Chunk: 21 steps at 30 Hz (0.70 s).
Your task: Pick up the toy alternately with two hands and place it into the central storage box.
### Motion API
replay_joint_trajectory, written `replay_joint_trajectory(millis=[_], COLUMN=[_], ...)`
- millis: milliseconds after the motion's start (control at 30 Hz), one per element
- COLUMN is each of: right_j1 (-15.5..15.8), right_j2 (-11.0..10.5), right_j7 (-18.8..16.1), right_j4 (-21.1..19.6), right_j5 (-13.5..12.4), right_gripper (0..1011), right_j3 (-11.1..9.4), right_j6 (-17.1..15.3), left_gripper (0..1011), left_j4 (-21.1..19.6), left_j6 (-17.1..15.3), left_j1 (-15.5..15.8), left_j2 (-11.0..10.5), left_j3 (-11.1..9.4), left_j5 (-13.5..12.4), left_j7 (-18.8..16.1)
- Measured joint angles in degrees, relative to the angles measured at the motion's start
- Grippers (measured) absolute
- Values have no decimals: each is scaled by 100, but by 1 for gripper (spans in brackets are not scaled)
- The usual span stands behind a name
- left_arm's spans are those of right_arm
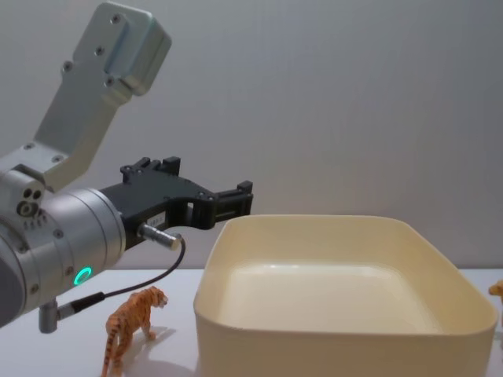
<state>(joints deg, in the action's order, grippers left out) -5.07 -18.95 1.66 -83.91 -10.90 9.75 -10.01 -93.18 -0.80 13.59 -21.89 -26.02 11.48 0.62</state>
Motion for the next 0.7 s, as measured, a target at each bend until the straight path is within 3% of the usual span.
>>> replay_joint_trajectory(millis=[433,700], right_j1=[113,59], right_j2=[-42,-66], right_j7=[379,235], right_j4=[-358,-625], right_j5=[263,363], right_gripper=[255,255], right_j3=[-81,-121], right_j6=[601,826], left_gripper=[1001,1001], left_j4=[0,0], left_j6=[0,0], left_j1=[0,0], left_j2=[0,0], left_j3=[0,0], left_j5=[0,0], left_j7=[0,0])
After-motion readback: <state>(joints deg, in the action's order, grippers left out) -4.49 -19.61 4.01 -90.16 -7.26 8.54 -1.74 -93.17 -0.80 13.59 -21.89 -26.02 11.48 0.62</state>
